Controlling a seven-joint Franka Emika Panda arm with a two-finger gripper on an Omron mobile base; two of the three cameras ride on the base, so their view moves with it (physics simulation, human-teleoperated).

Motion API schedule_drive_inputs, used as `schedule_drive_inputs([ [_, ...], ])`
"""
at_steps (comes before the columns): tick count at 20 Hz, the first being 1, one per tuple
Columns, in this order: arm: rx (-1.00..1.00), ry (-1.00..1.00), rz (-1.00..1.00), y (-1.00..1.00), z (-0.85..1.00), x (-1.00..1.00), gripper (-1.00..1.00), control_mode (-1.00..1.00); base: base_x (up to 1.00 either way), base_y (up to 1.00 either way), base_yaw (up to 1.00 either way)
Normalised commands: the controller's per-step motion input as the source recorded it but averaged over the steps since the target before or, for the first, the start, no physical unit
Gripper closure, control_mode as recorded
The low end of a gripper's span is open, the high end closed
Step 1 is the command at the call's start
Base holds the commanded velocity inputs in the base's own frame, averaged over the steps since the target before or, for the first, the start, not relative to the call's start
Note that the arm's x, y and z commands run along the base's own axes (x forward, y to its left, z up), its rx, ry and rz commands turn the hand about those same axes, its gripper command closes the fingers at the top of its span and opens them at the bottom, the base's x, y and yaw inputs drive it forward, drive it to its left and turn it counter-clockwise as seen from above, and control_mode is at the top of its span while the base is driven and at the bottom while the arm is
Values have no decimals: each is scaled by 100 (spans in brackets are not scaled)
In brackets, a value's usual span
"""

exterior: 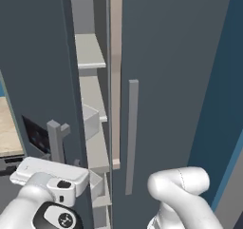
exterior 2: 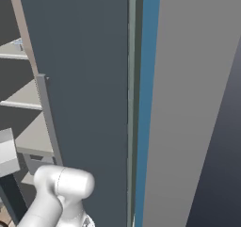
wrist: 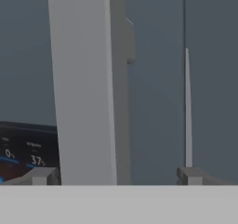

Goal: Open the freezer door, pick up the ice cube tray from the freezer, and place it on the dining counter.

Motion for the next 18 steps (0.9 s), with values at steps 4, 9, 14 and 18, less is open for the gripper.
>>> schedule_drive_inputs([
  [4, 0, 0, 9, 49, 0, 14, -100, -100, 0, 0, 0],
  [9, 0, 0, 5, 47, 0, 26, -100, -100, 0, 0, 0],
  [14, 0, 0, 1, 47, 0, 50, -100, -100, 0, 0, 0],
  [18, 0, 0, 0, 39, 0, 66, -100, -100, 0, 0, 0],
])
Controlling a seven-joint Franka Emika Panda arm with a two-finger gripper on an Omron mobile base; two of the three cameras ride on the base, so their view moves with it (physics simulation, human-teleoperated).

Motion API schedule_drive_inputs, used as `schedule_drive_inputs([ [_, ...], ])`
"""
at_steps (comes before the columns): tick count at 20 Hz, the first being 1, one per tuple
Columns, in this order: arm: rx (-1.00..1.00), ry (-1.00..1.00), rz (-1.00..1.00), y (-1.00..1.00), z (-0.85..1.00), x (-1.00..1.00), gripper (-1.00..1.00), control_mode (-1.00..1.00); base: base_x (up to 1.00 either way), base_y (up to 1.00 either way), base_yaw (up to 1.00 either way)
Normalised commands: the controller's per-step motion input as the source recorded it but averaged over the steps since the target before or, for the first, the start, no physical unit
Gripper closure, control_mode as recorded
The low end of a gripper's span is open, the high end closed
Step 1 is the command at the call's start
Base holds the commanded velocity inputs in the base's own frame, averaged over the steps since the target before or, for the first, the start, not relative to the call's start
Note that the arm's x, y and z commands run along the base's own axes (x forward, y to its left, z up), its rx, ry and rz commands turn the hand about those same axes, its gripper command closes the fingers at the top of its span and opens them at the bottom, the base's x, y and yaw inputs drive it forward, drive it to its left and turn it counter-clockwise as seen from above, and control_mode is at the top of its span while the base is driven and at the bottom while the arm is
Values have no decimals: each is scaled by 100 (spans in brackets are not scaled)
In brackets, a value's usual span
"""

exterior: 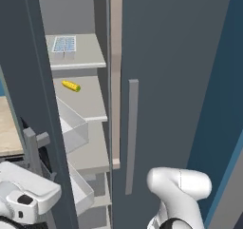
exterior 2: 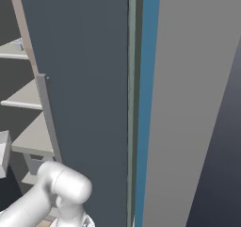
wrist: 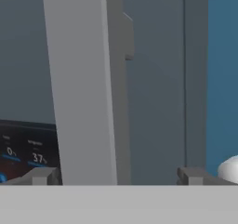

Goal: Open the freezer door, pick up the ice cube tray from the freezer, and place it on the dining counter.

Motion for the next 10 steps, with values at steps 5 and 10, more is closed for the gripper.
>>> schedule_drive_inputs([
  [5, 0, 1, 0, 19, 0, 77, -100, -100, 0, 0, 0],
  [10, 0, 0, 0, 0, 0, 77, -100, -100, 0, 0, 0],
])
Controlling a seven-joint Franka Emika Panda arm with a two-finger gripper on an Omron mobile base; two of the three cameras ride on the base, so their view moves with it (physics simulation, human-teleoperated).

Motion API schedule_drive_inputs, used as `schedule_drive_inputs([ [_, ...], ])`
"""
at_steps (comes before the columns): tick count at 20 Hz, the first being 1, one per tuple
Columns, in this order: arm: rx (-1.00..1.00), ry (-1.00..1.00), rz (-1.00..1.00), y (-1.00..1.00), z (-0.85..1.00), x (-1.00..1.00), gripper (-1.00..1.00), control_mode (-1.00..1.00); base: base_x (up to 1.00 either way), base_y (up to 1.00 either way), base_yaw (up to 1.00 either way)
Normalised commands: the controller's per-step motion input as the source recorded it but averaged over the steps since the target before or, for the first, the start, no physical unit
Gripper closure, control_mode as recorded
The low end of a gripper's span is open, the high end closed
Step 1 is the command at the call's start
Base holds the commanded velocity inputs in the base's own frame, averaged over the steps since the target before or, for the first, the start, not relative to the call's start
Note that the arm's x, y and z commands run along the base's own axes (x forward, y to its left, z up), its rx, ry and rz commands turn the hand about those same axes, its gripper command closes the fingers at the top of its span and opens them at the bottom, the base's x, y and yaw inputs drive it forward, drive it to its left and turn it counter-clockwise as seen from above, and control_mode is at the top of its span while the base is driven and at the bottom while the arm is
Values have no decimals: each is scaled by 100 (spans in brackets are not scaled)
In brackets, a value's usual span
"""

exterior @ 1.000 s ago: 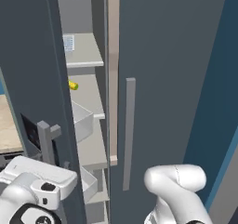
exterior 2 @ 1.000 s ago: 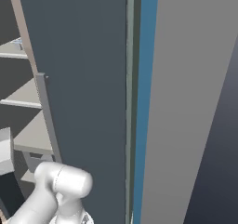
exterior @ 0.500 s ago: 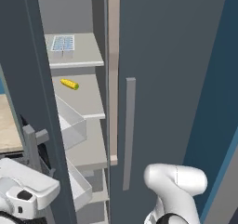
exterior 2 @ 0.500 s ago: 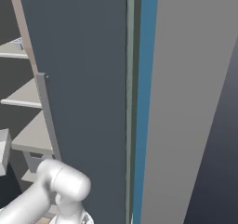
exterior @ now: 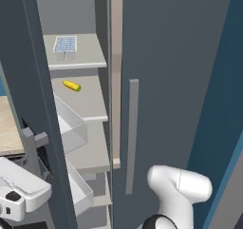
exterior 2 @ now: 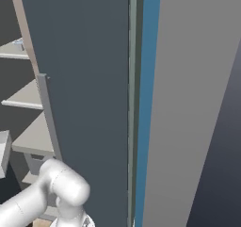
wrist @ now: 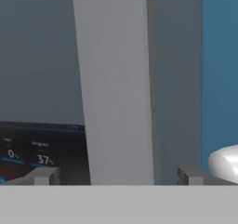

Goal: Open the freezer door, pick up the ice cube tray from the freezer, and place it on the dining counter.

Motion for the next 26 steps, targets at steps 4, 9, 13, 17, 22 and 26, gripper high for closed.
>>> schedule_drive_inputs([
  [4, 0, 0, 0, 0, 0, 9, -100, -100, 0, 0, 0],
  [9, 0, 0, 0, 2, 0, -7, -100, -100, 0, 0, 0],
  [13, 0, 0, 0, 4, 15, -45, -100, -100, 0, 0, 0],
  [17, 0, 0, 3, 1, 46, -73, -100, -100, 0, 0, 0],
  [22, 0, 0, 26, -14, 65, -97, -100, -100, 0, 0, 0],
  [26, 0, 0, 24, -62, 75, -73, -100, -100, 0, 0, 0],
])
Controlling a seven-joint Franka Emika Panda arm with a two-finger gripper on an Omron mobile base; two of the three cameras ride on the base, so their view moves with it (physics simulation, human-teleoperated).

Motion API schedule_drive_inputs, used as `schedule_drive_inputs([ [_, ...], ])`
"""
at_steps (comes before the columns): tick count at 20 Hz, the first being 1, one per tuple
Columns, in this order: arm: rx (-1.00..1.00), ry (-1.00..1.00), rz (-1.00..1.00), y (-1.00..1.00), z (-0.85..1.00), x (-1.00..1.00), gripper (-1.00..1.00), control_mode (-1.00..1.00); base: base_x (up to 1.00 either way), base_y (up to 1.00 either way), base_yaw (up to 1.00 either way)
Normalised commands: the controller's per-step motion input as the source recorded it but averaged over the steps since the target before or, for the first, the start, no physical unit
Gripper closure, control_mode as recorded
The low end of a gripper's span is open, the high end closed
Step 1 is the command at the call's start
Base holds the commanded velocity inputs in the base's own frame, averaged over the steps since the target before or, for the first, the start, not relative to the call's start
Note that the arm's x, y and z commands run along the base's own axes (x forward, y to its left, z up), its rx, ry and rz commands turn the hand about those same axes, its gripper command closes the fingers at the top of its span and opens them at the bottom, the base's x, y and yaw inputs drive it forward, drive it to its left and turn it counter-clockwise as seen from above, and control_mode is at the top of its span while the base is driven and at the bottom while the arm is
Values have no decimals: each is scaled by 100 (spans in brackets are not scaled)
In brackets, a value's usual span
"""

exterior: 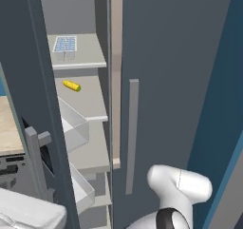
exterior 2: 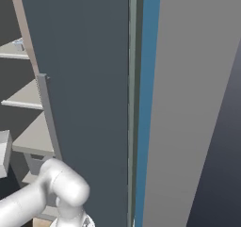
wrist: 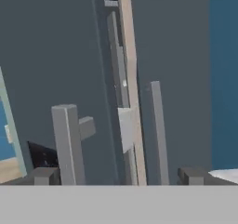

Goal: Open the freezer door, pick up the ice cube tray from the freezer, and place it on the dining counter.

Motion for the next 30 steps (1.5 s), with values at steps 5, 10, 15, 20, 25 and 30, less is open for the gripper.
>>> schedule_drive_inputs([
  [5, 0, 0, 23, -98, 71, -62, -100, -100, 0, 0, 0],
  [10, 6, 0, 30, -100, 59, -20, -100, -100, 0, 0, 0],
  [15, 11, 0, 38, -100, 40, 0, -100, -100, 0, 0, 0],
  [20, 13, 0, 38, -97, 10, 37, -100, -100, 0, 0, 0],
  [25, 13, 0, 39, -82, 0, 60, -100, -100, 0, 0, 0],
  [30, 8, -9, 45, -52, 0, 52, -100, -100, 0, 0, 0],
])
